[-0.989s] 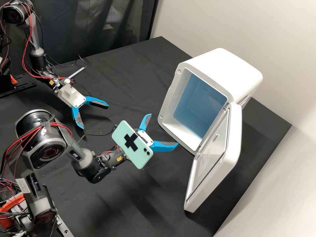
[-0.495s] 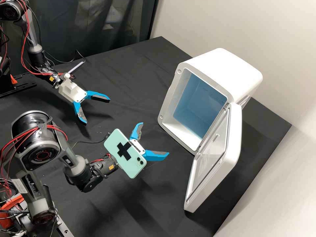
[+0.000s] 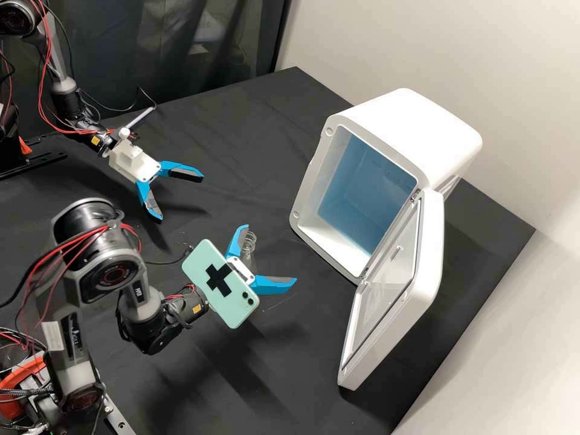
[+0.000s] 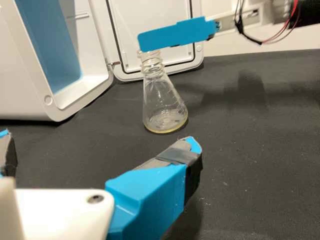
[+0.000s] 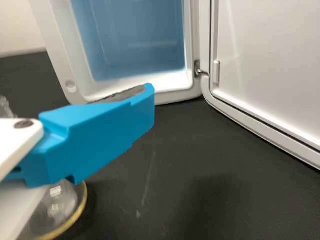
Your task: Place the flask in the incubator
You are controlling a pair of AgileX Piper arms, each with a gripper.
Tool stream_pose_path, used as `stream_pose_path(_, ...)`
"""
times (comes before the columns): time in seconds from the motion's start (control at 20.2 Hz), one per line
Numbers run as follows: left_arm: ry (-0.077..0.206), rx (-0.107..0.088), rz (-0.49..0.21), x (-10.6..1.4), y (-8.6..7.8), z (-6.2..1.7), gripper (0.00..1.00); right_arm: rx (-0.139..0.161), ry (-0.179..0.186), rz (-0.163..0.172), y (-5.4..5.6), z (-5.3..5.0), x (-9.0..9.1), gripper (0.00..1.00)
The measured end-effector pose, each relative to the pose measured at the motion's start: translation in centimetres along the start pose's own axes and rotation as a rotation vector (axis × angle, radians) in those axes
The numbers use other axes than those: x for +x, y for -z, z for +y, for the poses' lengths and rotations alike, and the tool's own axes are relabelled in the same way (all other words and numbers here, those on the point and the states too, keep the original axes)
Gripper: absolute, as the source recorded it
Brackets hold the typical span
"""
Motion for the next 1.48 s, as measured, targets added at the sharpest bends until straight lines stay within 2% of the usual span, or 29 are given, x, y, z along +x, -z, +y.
stream_pose_path(0.1,-0.009,0.005,0.0,-0.1,0.0,0.25,1.0,0.008,0.004,-0.022,-0.5,-0.3,0.7,1.0)
stream_pose_path(0.35,-0.007,0.012,-0.013,-0.3,-0.2,0.27,1.0,0.011,-0.002,-0.03,-0.9,-0.2,1.7,1.0)
stream_pose_path(0.54,-0.014,0.017,-0.02,-0.4,-0.3,0.48,1.0,0.011,-0.016,-0.037,-1.2,0.2,1.7,1.0)
stream_pose_path(0.69,-0.012,0.017,-0.021,-0.6,-0.4,0.44,1.0,0.025,-0.038,-0.047,-1.7,1.0,1.5,1.0)
stream_pose_path(0.84,-0.011,0.018,-0.023,-0.6,-0.4,0.43,1.0,0.044,-0.092,-0.04,-1.9,2.9,0.7,1.0)
stream_pose_path(0.99,-0.018,0.022,-0.024,-0.8,-0.6,0.62,1.0,0.06,-0.091,-0.055,-1.8,3.8,-0.3,1.0)
stream_pose_path(1.09,-0.015,0.026,-0.035,-0.9,-0.7,0.59,1.0,0.051,-0.093,-0.016,-0.7,3.8,-1.5,1.0)
stream_pose_path(1.24,-0.014,0.011,-0.038,-0.9,-0.7,0.58,1.0,0.03,-0.073,0.048,0.6,3.5,-2.3,1.0)
stream_pose_path(1.34,-0.014,0.011,-0.038,-0.9,-0.7,0.58,1.0,0.024,-0.072,0.068,1.0,3.5,-2.6,1.0)
stream_pose_path(1.48,-0.014,0.011,-0.038,-0.9,-0.7,0.58,1.0,0.043,-0.074,0.073,1.1,3.5,-2.7,1.0)
